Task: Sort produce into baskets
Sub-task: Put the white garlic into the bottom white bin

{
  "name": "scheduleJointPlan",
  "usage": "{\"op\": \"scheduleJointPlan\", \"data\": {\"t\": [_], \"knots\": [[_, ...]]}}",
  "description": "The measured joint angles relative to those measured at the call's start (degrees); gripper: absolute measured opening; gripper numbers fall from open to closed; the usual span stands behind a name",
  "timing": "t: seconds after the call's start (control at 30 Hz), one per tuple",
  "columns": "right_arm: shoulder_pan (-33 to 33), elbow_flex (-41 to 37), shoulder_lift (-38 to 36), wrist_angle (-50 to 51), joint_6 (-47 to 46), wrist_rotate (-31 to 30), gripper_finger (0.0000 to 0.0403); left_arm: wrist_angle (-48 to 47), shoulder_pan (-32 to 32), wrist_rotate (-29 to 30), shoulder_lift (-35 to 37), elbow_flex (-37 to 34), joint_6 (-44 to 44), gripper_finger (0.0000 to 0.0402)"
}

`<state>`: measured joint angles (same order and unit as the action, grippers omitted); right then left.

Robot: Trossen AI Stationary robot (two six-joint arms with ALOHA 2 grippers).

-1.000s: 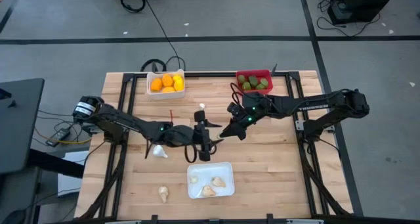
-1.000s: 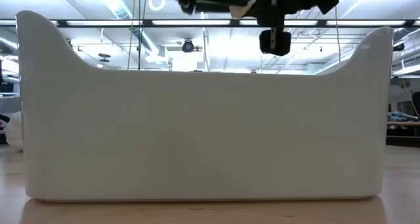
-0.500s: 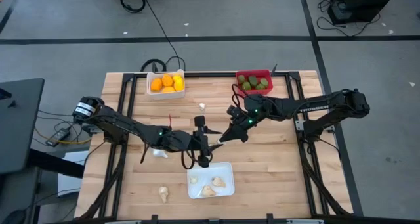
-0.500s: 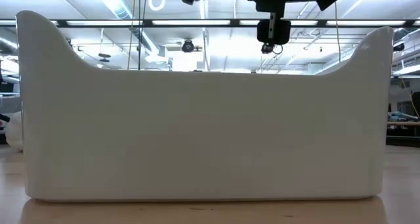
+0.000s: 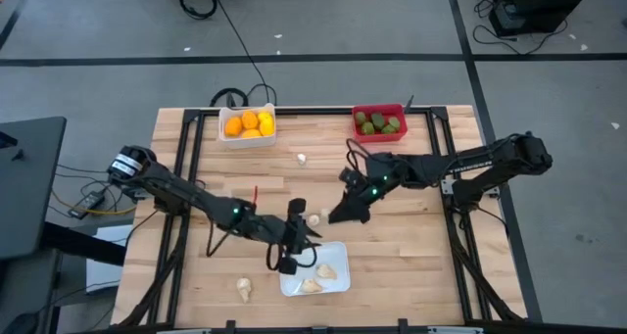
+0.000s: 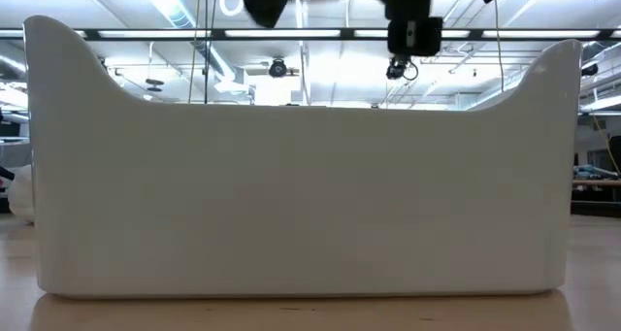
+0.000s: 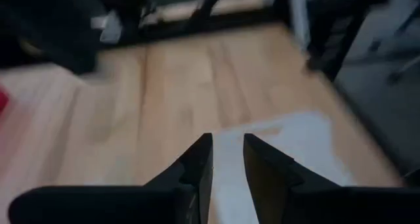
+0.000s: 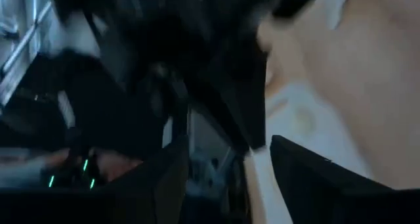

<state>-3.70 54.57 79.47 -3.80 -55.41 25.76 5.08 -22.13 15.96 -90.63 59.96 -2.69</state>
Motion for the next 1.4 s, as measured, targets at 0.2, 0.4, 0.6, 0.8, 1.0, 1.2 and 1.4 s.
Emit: {"op": "scheduleJointPlan", "data": {"t": [0.2, 0.4, 0.6, 0.8, 1.0, 1.2, 1.4], "knots": [[-3.56, -0.09, 0.13, 1.27, 1.09, 0.93, 0.0229, -0.11, -2.75, -10.58, 0.24, 0.29, -6.61, 0.0083], [-4.47, -0.09, 0.07, 9.60, 4.46, -14.80, 0.0227, -7.56, -3.56, -0.36, 0.26, 0.22, -21.66, 0.0078], [-1.36, -0.04, 4.91, 26.92, 13.75, -28.90, 0.0226, -21.24, -2.56, 6.62, 0.33, 0.24, -44.67, 0.0080], [2.96, -0.15, 10.74, 52.46, 10.32, -36.90, 0.0224, -23.75, -2.65, -0.72, 0.33, 0.24, -55.31, 0.0107], [5.02, -0.15, 12.50, 57.17, 10.36, -39.46, 0.0224, -23.66, -2.78, -1.21, 0.33, 0.24, -56.19, 0.0138], [6.01, -0.78, 14.29, 56.51, 8.72, -35.57, 0.0222, -23.33, -2.69, -1.74, 0.33, 0.24, -56.16, 0.0144], [6.62, -3.26, 14.24, 53.92, 6.84, -31.91, 0.0175, -23.82, -2.44, -6.08, 0.33, 0.24, -56.17, 0.0143]]}}
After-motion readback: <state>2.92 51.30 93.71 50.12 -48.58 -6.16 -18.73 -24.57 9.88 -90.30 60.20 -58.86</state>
